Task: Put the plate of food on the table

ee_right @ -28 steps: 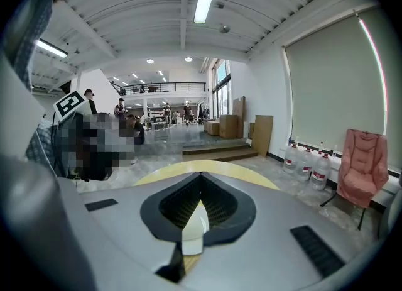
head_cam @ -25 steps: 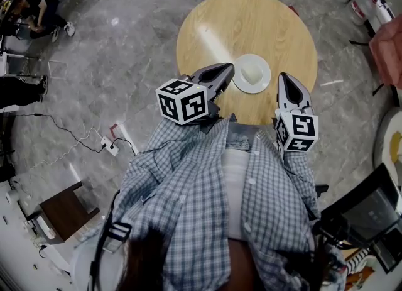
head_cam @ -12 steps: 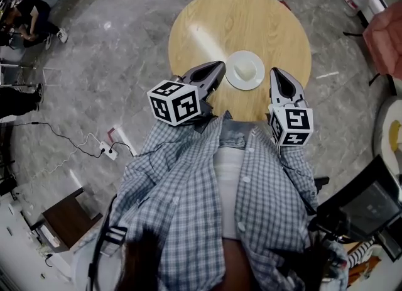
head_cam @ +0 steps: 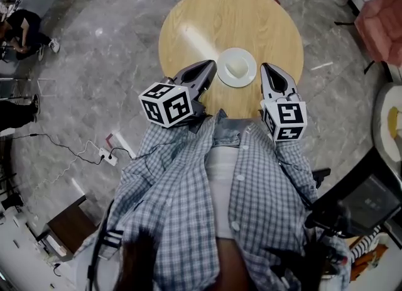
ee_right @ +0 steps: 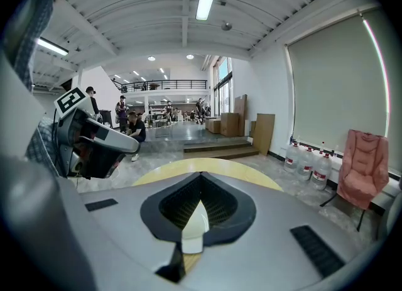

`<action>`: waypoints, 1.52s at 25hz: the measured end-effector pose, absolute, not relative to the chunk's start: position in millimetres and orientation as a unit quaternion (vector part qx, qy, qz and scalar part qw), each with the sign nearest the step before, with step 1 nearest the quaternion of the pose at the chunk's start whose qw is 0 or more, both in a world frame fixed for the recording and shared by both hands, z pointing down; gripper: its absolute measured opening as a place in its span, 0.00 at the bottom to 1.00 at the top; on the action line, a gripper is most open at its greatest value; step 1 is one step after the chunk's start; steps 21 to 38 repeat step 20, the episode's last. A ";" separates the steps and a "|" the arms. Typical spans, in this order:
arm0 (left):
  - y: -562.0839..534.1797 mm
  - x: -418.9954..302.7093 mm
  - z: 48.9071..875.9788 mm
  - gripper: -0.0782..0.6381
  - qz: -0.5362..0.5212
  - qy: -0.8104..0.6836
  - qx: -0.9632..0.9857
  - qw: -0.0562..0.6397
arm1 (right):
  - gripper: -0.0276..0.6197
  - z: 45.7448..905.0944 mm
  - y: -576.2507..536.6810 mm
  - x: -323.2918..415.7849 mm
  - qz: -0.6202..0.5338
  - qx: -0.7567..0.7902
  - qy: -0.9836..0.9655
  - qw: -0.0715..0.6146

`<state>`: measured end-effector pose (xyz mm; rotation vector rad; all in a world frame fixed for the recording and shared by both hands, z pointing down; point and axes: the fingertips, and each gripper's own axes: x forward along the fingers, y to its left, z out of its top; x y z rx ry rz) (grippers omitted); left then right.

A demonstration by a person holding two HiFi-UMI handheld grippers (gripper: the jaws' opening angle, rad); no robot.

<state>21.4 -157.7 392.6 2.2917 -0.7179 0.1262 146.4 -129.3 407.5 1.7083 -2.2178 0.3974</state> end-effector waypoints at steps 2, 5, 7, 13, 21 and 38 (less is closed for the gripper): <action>-157.8 22.3 392.5 0.12 0.049 -0.278 0.889 0.360 | 0.05 406.0 -129.7 145.2 0.140 0.596 -0.775 0.156; -158.4 23.3 391.9 0.12 0.048 -0.277 0.890 0.359 | 0.05 408.3 -130.1 147.9 0.137 0.598 -0.774 0.159; -158.2 21.7 391.9 0.12 0.049 -0.278 0.889 0.360 | 0.05 409.8 -129.7 147.1 0.137 0.597 -0.774 0.161; -156.3 22.8 394.1 0.12 0.050 -0.276 0.889 0.363 | 0.05 410.7 -128.4 147.1 0.141 0.596 -0.774 0.160; -156.5 25.6 395.8 0.12 0.050 -0.276 0.889 0.362 | 0.05 409.9 -130.4 144.2 0.141 0.591 -0.778 0.158; -156.5 25.6 395.8 0.12 0.050 -0.276 0.889 0.362 | 0.05 409.9 -130.4 144.2 0.141 0.591 -0.778 0.158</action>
